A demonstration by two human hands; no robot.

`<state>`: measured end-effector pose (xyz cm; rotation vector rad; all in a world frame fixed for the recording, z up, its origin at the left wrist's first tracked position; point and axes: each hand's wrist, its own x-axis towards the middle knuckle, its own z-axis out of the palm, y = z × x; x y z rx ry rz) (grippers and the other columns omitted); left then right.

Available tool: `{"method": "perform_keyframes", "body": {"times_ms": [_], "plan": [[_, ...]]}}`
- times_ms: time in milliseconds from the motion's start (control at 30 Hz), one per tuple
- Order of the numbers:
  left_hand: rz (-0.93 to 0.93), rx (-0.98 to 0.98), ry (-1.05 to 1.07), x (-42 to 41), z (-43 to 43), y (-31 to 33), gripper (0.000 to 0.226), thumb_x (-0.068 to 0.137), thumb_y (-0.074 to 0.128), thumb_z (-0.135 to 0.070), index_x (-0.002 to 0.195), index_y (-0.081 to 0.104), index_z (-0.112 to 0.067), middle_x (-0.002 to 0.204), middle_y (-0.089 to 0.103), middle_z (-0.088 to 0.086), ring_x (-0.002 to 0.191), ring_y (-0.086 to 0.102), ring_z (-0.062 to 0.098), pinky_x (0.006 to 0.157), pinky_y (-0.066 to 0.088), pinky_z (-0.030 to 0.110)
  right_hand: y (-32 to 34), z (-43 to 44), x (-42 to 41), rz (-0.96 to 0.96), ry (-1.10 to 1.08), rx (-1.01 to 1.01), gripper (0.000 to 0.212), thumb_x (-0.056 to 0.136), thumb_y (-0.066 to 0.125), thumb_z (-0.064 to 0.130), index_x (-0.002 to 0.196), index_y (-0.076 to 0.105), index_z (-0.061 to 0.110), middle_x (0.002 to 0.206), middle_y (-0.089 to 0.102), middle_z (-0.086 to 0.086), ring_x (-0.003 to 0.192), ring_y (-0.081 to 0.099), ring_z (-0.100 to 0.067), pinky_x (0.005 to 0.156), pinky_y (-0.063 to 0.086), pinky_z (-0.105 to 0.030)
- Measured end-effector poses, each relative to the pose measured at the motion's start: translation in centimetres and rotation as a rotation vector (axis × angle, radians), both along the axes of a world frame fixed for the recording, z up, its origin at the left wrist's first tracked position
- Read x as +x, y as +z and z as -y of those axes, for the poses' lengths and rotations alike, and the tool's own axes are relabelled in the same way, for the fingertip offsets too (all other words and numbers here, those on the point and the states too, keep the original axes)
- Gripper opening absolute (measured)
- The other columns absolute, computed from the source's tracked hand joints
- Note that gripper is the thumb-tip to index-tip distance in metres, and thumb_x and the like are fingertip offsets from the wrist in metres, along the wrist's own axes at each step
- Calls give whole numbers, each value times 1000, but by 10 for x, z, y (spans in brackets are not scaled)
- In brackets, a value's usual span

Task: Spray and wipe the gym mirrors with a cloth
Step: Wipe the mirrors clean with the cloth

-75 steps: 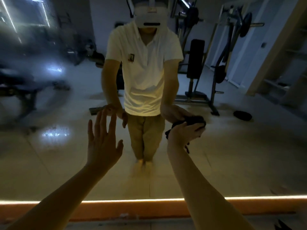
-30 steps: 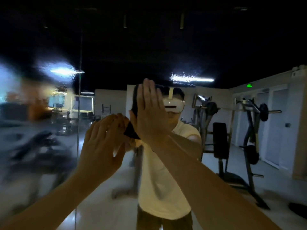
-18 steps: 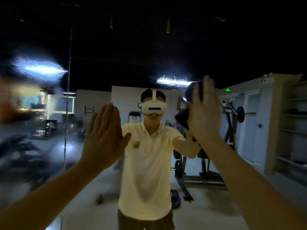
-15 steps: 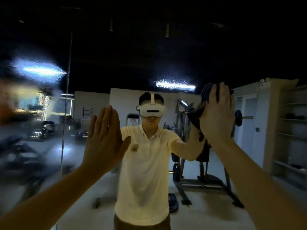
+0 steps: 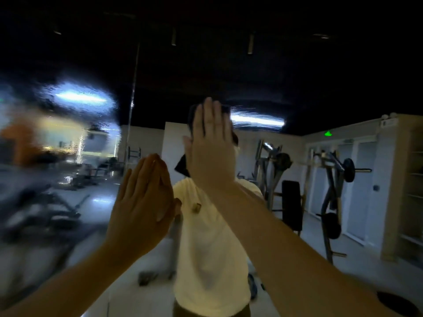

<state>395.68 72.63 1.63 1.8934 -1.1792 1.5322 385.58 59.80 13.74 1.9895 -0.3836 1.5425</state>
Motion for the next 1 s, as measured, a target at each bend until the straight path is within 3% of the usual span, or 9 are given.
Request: {"method": "perform_keyframes", "body": {"times_ms": [100, 233, 367, 467, 533, 600, 767, 900, 1000], "plan": [[-6, -65, -41, 2, -15, -7, 71, 107, 38, -49, 145, 52, 10, 160, 37, 34, 153, 29, 49, 116, 35, 68, -23, -15, 23, -200, 12, -120, 68, 111, 22, 43, 163, 11, 1, 171, 7, -20, 159, 3, -34, 130, 0, -48], [40, -76, -75, 1, -18, -15, 76, 109, 36, -52, 151, 42, 11, 161, 34, 33, 153, 30, 48, 118, 33, 68, -34, -3, 6, -271, -57, -226, 65, 110, 29, 39, 161, 18, 1, 170, 14, -20, 158, 10, -34, 130, 4, -47], [8, -21, -89, 1, 1, -22, 80, 105, 48, -48, 155, 34, 12, 167, 23, 31, 158, 18, 44, 122, 28, 64, -36, 34, -47, -168, -136, -83, 65, 109, 33, 35, 162, 16, 4, 171, 7, -19, 159, 4, -33, 129, -7, -45], [-69, -14, -54, 1, 19, -29, 89, 106, 34, -58, 159, 20, 11, 170, 11, 31, 160, 9, 42, 125, 23, 61, -40, 66, -94, -128, -259, -11, 66, 107, 31, 35, 163, 15, 4, 171, 0, -21, 159, -5, -34, 129, -2, -52], [-103, -49, -71, -1, 25, -31, 93, 105, 27, -64, 161, 15, 10, 171, 6, 29, 161, 6, 42, 126, 21, 61, -44, 88, -124, -26, -220, 33, 62, 109, 33, 32, 161, 17, 3, 170, 7, -22, 159, 4, -37, 128, 9, -57], [-113, -77, -96, -2, 29, -32, 95, 105, 22, -66, 161, 12, 9, 172, 4, 28, 161, 5, 42, 127, 19, 62, -50, 108, -146, 127, -160, 137, 59, 111, 23, 36, 160, 20, 4, 169, 13, -21, 157, 13, -38, 125, 19, -61], [-151, -73, -108, -2, 33, -34, 95, 105, 19, -68, 163, 8, 7, 173, 0, 25, 161, 3, 39, 127, 19, 62, -63, 109, -130, 397, -91, 361, 57, 111, 26, 28, 163, 20, 6, 170, 13, -23, 157, 12, -39, 127, 14, -56], [-123, 9, -83, 3, 21, -33, 92, 107, 24, -65, 162, 13, 7, 172, 5, 26, 162, 3, 37, 127, 20, 60, -65, 64, -75, 319, -88, 335, 64, 111, 24, 40, 163, 13, 5, 170, 9, -23, 158, 7, -37, 128, 11, -54], [-79, -31, -157, 8, 1, -41, 88, 103, 51, -55, 161, 24, 5, 171, 18, 24, 161, 14, 36, 126, 24, 59, -72, 26, -33, 182, -41, 227, 70, 110, 24, 50, 163, 12, 6, 170, 9, -22, 158, 1, -33, 129, 4, -51]]}}
